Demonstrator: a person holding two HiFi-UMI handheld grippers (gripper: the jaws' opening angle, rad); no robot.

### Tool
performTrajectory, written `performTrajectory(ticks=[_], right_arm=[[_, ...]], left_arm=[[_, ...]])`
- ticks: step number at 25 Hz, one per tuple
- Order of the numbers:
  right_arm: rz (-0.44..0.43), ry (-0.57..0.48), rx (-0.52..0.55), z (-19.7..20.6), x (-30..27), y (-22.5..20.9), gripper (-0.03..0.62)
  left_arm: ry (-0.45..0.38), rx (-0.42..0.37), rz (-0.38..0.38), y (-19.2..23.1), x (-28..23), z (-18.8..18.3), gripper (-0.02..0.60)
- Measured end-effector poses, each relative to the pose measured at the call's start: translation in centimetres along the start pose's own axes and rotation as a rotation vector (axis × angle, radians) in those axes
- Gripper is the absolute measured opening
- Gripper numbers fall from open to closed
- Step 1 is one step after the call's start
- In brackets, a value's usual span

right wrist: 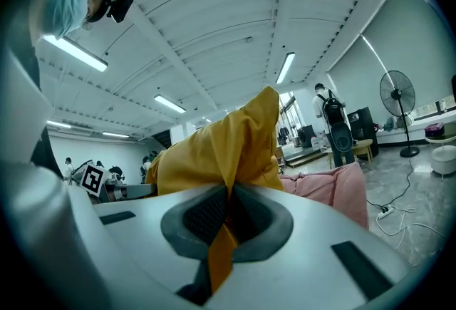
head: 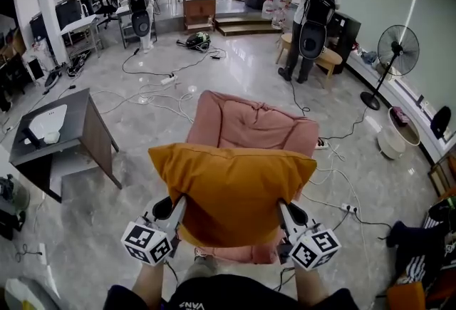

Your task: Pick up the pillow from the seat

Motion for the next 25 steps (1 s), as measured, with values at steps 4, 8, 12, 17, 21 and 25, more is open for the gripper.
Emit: performTrajectory(ticks=[4,8,12,17,21,25], right_arm=[[-0.018,-0.018,0.020,-0.9,1.1,1.5,0.012],[-0.033,-0.036,0.034,-1.3,1.7,2.7,0.012],[-0.070,-0.050,0.052,-1.8,1.8,3.8,0.012],[-0.113,-0.058,0.058,-1.8,1.6,5.4,0.012],[-0.138,-0.052,0.056,-1.3,1.2,6.3,0.012],[-0.162,-0.044,0.051,-0.9,0.8,6.9,0.012]], left_arm=[[-0.030,-0.010,-0.005,-0.7,1.8,-0.9,0.064],[-0.060,-0.019,-0.021,-1.0,3.6,-1.6,0.064],[-0.085,-0.014,-0.064,-1.2,5.7,-2.4,0.064],[-0.111,-0.021,-0.109,-0.9,8.3,-2.8,0.063],[-0.120,-0.029,-0.133,-0.5,10.0,-2.6,0.063],[-0.123,-0.031,-0.159,-0.2,11.2,-2.3,0.063]])
Point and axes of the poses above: the fingertips, and each gripper's own axes: x backward along the fingers, y to its left, z out of its underside, the point moved 7 cm from there along x, backward along the fingers, and after that the axes turned 14 degrees about -z, right-handed, at the moved point
